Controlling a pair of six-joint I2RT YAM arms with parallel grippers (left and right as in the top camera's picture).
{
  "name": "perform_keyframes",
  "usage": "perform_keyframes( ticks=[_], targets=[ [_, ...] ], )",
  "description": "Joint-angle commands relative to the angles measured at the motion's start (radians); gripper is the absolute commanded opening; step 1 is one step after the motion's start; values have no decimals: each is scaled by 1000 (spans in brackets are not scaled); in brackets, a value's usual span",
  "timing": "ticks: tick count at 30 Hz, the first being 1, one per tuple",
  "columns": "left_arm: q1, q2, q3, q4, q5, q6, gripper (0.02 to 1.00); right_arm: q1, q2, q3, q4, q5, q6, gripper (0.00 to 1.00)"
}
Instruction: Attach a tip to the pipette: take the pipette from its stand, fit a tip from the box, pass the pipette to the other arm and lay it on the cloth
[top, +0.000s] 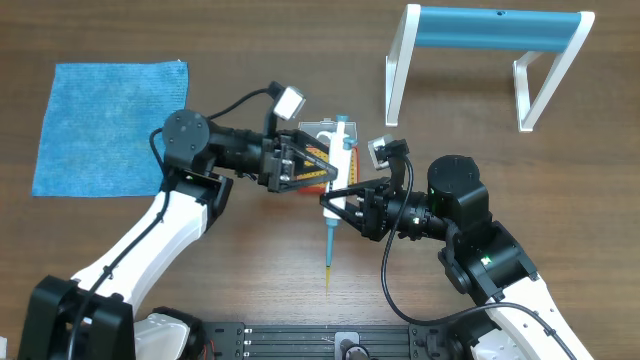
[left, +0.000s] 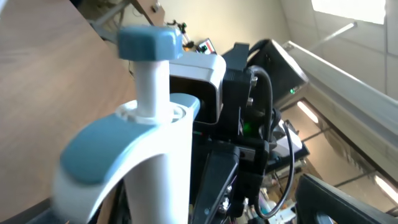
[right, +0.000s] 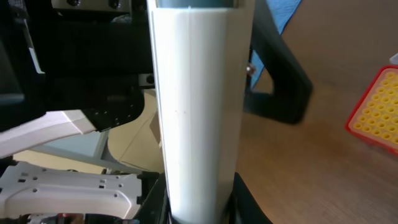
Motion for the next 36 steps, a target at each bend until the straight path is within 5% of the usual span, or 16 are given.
perform_keyframes(
  ticks=[1, 3, 12, 13, 15, 16, 21, 22, 24, 32, 36],
  targets=[
    [-22, 16, 23, 6, 6, 28, 954, 0, -4, 17, 20, -45, 31, 80],
    [-22, 16, 23, 6, 7, 28, 851, 0, -4, 17, 21, -73, 32, 80],
    [-67, 16, 23, 6, -1, 55, 700, 0, -4, 17, 20, -151, 71, 80],
    [-78, 17, 23, 6, -5, 60, 636, 0, -4, 17, 20, -151, 71, 80],
    [-91, 17, 23, 6, -26, 61, 82, 0, -4, 17, 20, -151, 71, 77],
    [-95, 17, 23, 6, -34, 62, 27, 0, -4, 17, 20, -151, 71, 80],
    [-97, 18, 23, 6, -38, 63, 27, -1, -4, 17, 20, -151, 71, 82],
    [-95, 18, 23, 6, -37, 68, 25, -1, -4, 17, 20, -150, 70, 268],
    [-82, 18, 23, -6, -37, 89, 27, -1, -4, 17, 19, -150, 70, 812],
    [146, 19, 22, -284, -37, 171, 27, -50, -4, 17, -121, -151, -72, 836],
    [267, 19, 22, -505, -76, 332, 27, -130, -5, 17, -151, -203, -134, 838]
  ],
)
